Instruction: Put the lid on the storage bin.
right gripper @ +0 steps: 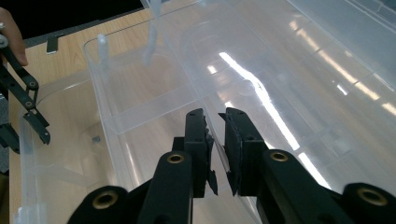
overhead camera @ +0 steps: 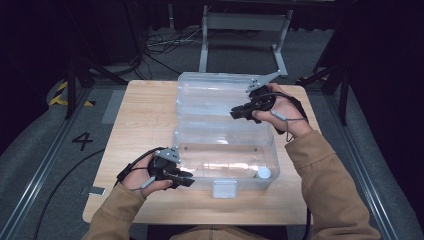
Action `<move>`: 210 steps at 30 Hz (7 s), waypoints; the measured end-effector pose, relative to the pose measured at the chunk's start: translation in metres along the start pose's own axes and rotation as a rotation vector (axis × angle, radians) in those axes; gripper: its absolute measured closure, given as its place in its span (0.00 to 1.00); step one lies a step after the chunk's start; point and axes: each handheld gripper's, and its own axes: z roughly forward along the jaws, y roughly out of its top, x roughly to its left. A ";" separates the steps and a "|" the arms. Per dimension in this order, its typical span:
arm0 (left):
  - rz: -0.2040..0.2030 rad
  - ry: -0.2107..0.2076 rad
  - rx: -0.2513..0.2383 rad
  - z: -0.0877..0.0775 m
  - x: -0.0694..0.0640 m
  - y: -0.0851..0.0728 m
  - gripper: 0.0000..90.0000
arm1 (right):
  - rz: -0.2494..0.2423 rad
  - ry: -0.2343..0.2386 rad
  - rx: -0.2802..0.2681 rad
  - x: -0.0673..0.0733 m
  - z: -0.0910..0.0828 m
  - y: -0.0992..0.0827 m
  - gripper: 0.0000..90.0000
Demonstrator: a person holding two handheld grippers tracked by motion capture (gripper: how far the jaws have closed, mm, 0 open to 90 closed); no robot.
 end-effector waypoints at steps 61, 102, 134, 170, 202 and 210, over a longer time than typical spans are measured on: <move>0.017 0.009 0.000 0.004 0.000 0.000 0.83 | -0.105 0.024 0.010 0.050 -0.022 -0.017 0.91; 0.016 0.009 -0.001 0.004 0.000 0.000 0.83 | -0.170 0.037 0.043 0.077 -0.026 -0.031 0.90; 0.013 0.009 -0.001 0.004 0.000 0.000 0.82 | -0.201 0.060 0.084 0.090 -0.023 -0.040 0.88; 0.111 0.069 0.000 0.005 -0.007 -0.001 0.83 | -0.154 0.035 0.044 0.091 -0.028 -0.049 0.88; 0.087 0.067 -0.054 -0.013 -0.014 0.000 0.76 | 0.182 -0.185 -0.295 0.064 -0.098 -0.086 1.00; 0.039 0.060 -0.054 -0.022 -0.019 0.002 0.69 | 0.197 -0.193 -0.300 0.060 -0.105 -0.093 1.00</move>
